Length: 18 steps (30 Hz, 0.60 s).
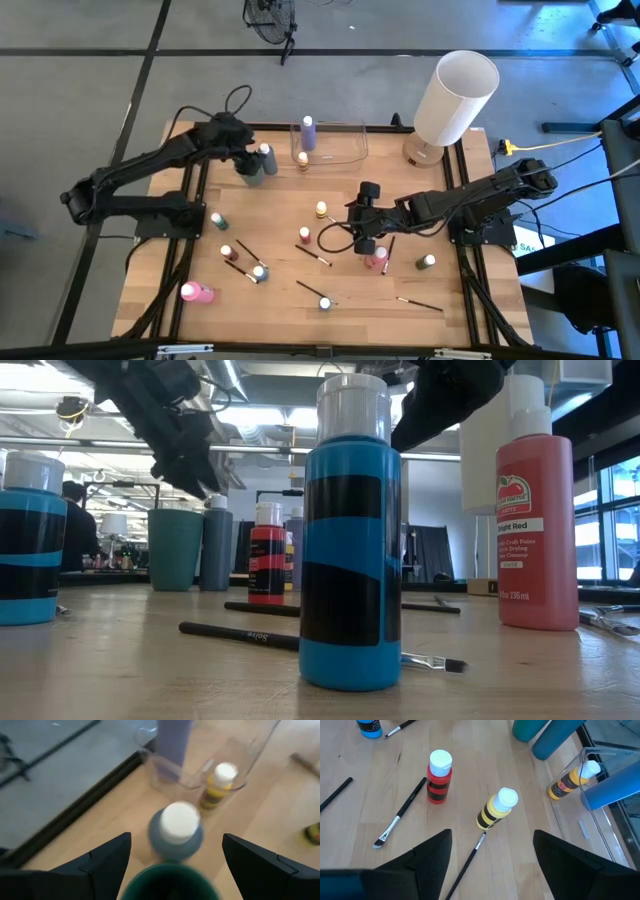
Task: Pick & Place Paint Supplies
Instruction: Put the gray paint bottle into the transparent bin
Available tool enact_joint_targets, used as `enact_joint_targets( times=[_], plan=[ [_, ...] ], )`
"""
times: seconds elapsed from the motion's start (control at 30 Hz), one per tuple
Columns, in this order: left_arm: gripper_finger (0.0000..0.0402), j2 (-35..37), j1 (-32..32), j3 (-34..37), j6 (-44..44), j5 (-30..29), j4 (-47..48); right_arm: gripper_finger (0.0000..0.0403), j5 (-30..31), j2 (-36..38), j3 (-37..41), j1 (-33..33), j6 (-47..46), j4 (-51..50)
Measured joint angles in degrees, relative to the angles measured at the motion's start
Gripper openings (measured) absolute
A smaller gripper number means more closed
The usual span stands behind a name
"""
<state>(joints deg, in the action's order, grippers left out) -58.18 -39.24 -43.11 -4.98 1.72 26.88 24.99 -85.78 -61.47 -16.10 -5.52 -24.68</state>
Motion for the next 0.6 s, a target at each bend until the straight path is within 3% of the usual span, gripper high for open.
enact_joint_targets(
  times=[0.43,0.6],
  plan=[
    [0.0309,-0.9,0.6,0.3,-3.7,-2.3,-2.4,0.0284,-0.2,0.0,0.0,0.0,0.0,-0.9],
    [0.0309,-0.9,2.6,0.5,-3.9,-6.9,-2.1,0.0284,-0.2,0.0,0.0,0.0,0.0,-0.9]
  ],
)
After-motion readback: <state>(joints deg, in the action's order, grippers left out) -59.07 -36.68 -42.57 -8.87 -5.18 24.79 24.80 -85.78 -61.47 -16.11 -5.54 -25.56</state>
